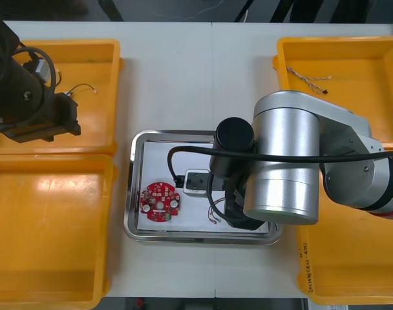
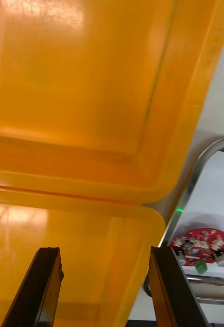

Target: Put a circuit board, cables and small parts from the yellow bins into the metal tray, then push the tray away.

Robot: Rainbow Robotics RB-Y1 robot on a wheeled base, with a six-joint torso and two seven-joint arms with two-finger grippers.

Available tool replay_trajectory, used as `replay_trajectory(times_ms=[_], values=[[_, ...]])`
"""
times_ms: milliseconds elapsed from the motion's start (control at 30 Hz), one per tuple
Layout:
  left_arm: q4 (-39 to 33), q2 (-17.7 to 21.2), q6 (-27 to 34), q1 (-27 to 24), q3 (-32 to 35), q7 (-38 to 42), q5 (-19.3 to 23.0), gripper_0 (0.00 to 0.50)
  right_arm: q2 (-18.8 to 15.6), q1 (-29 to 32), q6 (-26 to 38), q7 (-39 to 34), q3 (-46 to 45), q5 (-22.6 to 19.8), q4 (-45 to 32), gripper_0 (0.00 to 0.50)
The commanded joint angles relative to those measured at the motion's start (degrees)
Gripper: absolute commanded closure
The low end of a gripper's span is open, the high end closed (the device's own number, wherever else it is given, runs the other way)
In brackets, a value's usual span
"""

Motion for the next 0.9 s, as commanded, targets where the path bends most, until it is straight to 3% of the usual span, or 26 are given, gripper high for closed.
replay_trajectory(times_ms=[33, 233, 467, 700, 900], values=[[4.3, 3.3, 0.48, -4.14, 1.95, -12.79, -1.49, 0.0, 1.97, 1.31, -1.61, 6.64, 1.14, 2.93, -0.24, 0.5], [11.24, 3.3, 0.48, -7.83, 1.95, -20.0, -1.66, 0.0, 1.7, 2.72, -3.19, 9.63, 4.57, 7.15, 0.37, 0.5], [18.89, 3.21, 0.17, -12.13, 1.86, -28.61, -1.84, 0.0, 2.5, 4.65, -5.39, 9.63, 5.09, 7.59, 5.38, 0.5], [25.48, 2.24, -4.4, -14.16, 1.86, -36.79, -4.56, 0.0, 3.73, 6.32, -7.76, 9.63, 5.09, 10.41, 8.72, 0.5], [30.58, -0.3, -9.41, -16.18, 1.86, -43.64, -9.13, 0.0, 3.81, 7.11, -13.38, 9.63, 5.09, 11.11, 10.83, 0.5]])
